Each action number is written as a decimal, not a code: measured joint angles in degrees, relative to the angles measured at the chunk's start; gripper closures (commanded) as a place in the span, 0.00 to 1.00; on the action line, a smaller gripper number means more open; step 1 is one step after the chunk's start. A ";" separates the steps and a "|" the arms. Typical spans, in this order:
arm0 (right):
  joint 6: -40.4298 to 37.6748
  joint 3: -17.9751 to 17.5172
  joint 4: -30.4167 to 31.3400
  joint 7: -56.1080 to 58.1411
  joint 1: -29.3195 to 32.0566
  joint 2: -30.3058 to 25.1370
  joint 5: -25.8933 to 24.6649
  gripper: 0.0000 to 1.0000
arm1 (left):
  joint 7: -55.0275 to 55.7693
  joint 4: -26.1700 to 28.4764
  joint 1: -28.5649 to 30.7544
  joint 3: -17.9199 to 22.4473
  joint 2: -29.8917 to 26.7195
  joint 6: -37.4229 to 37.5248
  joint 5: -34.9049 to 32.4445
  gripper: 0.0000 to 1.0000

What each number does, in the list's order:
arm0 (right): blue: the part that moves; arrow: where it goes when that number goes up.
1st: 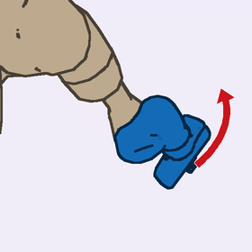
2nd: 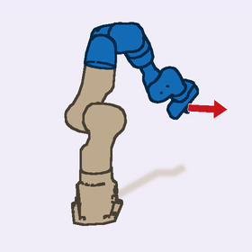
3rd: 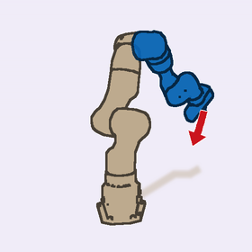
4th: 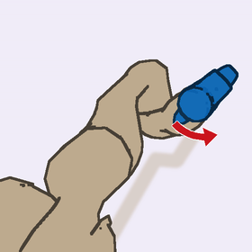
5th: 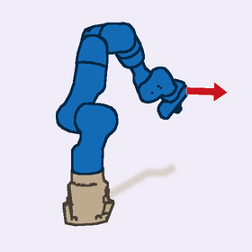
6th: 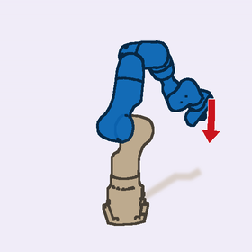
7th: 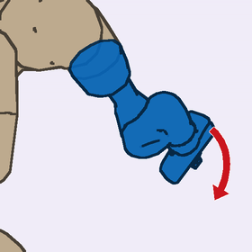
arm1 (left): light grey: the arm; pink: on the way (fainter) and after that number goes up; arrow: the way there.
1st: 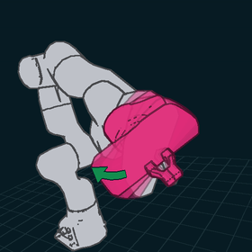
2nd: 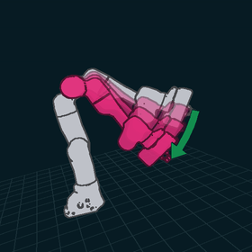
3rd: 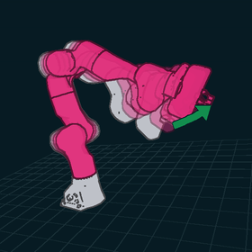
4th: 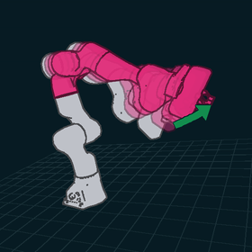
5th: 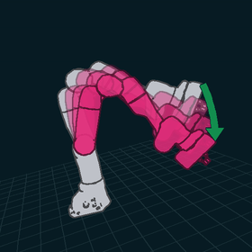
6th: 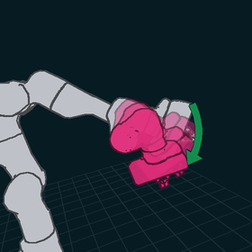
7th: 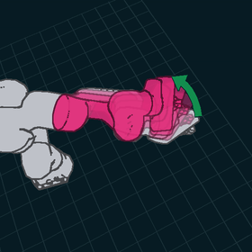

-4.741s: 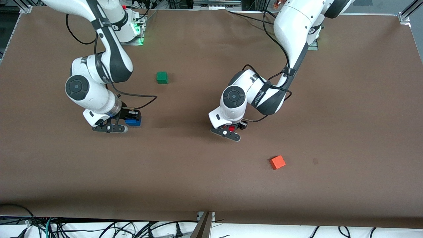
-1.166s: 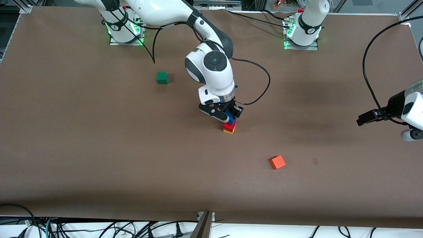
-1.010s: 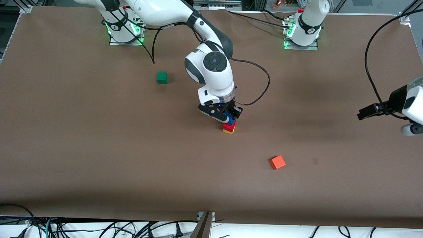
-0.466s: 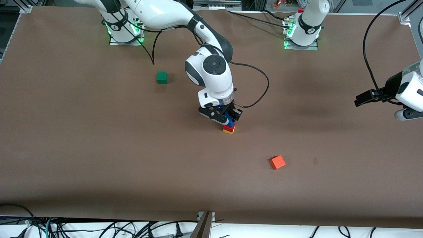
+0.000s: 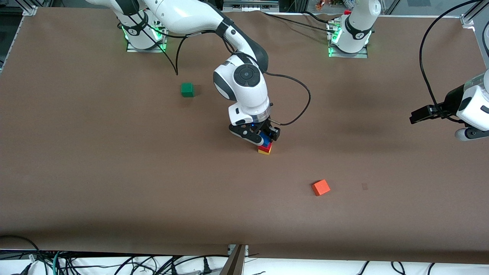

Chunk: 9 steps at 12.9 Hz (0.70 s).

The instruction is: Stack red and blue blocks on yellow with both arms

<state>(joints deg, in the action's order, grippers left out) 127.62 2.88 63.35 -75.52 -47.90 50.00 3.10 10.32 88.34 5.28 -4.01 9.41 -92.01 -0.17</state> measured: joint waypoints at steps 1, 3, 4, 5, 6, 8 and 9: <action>0.03 0.04 0.00 0.08 0.03 0.00 0.00 0.15 | -0.04 0.00 0.00 0.00 0.00 -0.01 0.00 0.00; 0.06 0.07 -0.05 0.21 0.03 0.00 0.00 0.15 | -0.10 -0.01 0.01 0.00 0.00 -0.17 0.00 0.00; 0.09 0.08 -0.06 0.22 0.03 0.00 0.00 0.15 | -0.12 -0.10 0.02 0.01 0.00 -0.39 0.00 0.00; 0.14 0.08 -0.06 0.22 0.03 0.00 0.00 0.15 | -0.14 -0.23 0.03 0.01 0.00 -0.49 0.00 0.00; 0.27 0.09 -0.07 0.22 0.04 0.00 0.00 0.15 | -0.16 -0.30 0.03 0.01 0.00 -0.55 0.00 0.00; 1.22 0.13 -0.07 0.23 0.09 0.00 0.00 0.15 | -0.19 -0.31 0.05 0.01 0.00 -0.64 0.00 0.00; 1.73 0.14 -0.07 0.24 0.19 0.00 0.00 0.15 | -0.21 -0.31 0.07 0.01 0.00 -0.65 0.00 0.00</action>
<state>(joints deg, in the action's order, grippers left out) 129.35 3.03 63.28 -75.28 -47.71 50.00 3.09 10.11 88.03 5.35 -4.00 9.41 -92.66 -0.17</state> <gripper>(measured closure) 0.145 0.000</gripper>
